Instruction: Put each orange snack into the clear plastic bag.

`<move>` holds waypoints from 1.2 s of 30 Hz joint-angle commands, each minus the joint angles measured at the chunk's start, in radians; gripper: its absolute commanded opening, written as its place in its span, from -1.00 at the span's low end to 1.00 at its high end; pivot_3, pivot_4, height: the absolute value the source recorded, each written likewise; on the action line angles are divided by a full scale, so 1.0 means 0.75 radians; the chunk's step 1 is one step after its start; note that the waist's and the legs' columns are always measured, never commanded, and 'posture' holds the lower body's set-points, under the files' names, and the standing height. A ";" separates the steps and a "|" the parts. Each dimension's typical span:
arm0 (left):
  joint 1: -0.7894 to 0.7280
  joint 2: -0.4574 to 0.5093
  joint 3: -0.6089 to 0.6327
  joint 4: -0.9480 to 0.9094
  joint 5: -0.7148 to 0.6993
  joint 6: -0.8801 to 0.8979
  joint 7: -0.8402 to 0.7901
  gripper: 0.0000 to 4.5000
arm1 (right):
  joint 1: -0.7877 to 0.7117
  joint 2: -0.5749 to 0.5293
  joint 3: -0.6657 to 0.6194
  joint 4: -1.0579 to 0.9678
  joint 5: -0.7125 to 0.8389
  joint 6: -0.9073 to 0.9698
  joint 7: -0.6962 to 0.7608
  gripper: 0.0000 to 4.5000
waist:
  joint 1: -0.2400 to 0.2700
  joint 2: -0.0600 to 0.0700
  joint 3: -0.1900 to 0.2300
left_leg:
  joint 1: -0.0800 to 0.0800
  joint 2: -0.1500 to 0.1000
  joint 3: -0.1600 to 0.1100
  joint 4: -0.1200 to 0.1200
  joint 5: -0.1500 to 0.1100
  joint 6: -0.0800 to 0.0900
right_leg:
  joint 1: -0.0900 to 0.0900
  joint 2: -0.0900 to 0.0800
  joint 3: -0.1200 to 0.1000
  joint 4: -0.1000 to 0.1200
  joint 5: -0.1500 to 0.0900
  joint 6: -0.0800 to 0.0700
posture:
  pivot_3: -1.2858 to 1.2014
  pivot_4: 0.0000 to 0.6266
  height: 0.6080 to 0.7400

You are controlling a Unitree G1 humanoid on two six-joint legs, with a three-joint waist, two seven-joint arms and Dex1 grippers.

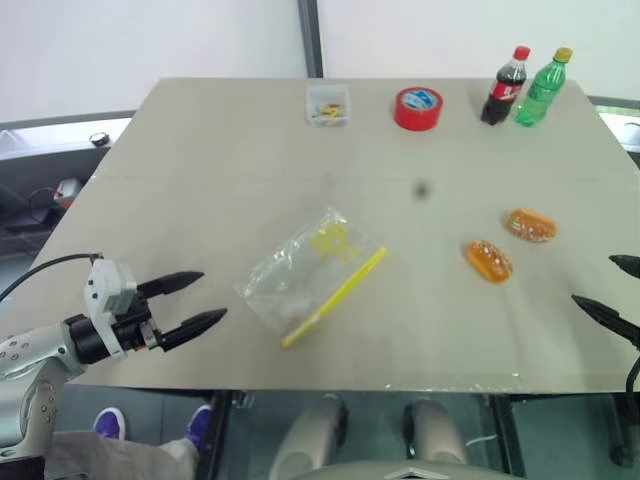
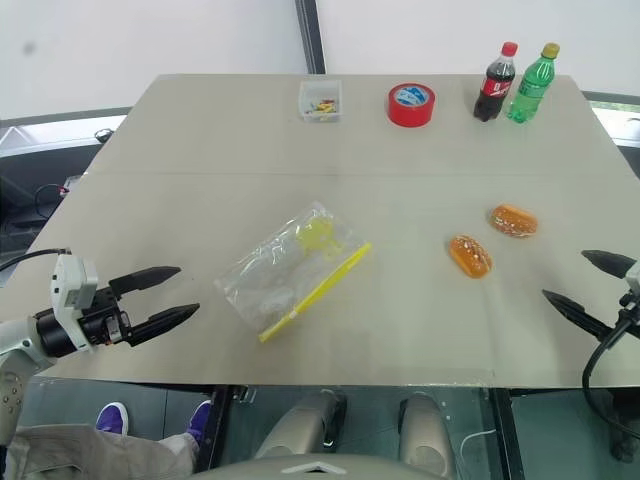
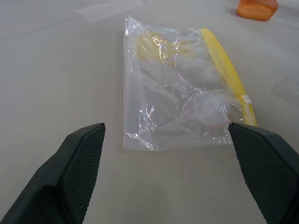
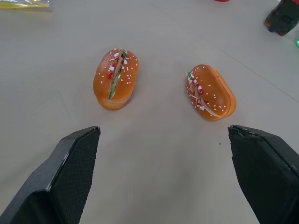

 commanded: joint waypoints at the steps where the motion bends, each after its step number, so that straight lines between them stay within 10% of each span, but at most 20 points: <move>1: -0.045 -0.003 -0.006 -0.025 -0.008 0.004 0.019 0.99 | -0.014 0.019 -0.015 -0.079 0.033 0.039 -0.052 1.00 | 0.001 0.000 0.000 | 0.000 0.000 0.000 0.000 0.000 0.000 | 0.000 0.000 0.000 0.000 0.000 0.000 | 0.03 -0.52 1.00; 14: -0.202 -0.063 -0.148 -0.063 -0.004 0.096 0.146 0.99 | -0.115 0.088 0.137 -0.222 -0.011 0.117 -0.241 1.00 | 0.009 0.000 0.000 | 0.000 0.000 0.001 0.001 0.001 -0.002 | 0.000 0.001 0.002 0.000 0.001 0.000 | 0.03 -0.52 1.00; 22: 0.064 0.085 0.016 -0.267 -0.475 0.850 0.232 0.99 | -0.218 0.092 0.286 -0.258 0.020 0.075 -0.156 1.00 | -0.014 -0.001 0.001 | 0.000 0.001 0.001 0.001 0.000 -0.001 | -0.001 0.003 0.004 0.001 0.002 0.001 | 0.03 -0.52 1.00; 36: -0.014 -0.136 0.110 -0.064 -0.887 1.398 0.817 0.99 | -0.308 0.111 0.465 -0.318 0.011 0.085 -0.165 1.00 | -0.009 0.003 0.000 | 0.003 0.002 0.003 0.002 0.000 0.000 | -0.001 0.005 0.008 0.003 0.003 0.001 | 0.03 -0.52 1.00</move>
